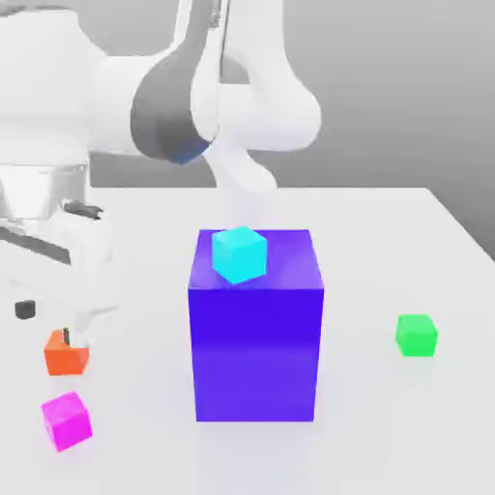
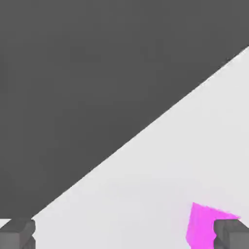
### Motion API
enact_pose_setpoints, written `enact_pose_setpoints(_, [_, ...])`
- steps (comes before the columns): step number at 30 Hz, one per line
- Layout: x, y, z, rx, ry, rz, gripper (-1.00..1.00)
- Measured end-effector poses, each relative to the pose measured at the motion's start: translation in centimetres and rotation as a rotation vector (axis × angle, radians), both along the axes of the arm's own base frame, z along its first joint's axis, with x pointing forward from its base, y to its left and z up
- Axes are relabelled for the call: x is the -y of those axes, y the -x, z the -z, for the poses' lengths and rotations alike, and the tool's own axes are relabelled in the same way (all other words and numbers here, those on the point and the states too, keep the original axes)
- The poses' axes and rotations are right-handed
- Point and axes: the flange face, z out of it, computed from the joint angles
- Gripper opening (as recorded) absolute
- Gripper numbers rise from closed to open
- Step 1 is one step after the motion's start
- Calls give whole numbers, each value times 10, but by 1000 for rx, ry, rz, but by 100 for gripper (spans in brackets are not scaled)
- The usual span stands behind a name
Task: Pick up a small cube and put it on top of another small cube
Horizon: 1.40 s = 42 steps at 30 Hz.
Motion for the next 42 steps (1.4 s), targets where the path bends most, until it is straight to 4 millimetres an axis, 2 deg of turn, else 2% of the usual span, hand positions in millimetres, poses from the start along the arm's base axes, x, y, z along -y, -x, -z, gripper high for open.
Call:
enact_pose_setpoints(4, [20,31,73,-106,-38,114,0])
enact_pose_setpoints(9, [26,39,140,-131,-44,141,0])
enact_pose_setpoints(10, [25,40,150,-131,-45,142,-100])
enact_pose_setpoints(17, [25,40,151,-131,-44,142,-100])
enact_pose_setpoints(22, [25,39,98,-128,-44,142,-100])
enact_pose_setpoints(26, [30,13,55,-21,-11,119,-100])
enact_pose_setpoints(27, [24,5,45,5,-5,102,-100])
enact_pose_setpoints(28, [6,-5,37,21,-6,67,-100])
enact_pose_setpoints(31, [-69,-27,23,45,-21,-68,-100])
enact_pose_setpoints(32, [-100,-32,19,49,-26,-124,-100])
enact_pose_setpoints(34, [-175,-36,11,55,-36,-261,-100])
enact_pose_setpoints(37, [-285,-19,0,58,-43,-465,-100])
enact_pose_setpoints(38, [-314,-9,-3,58,-42,-522,-100])
enact_pose_setpoints(42, [-391,36,-10,54,-25,-684,-100])
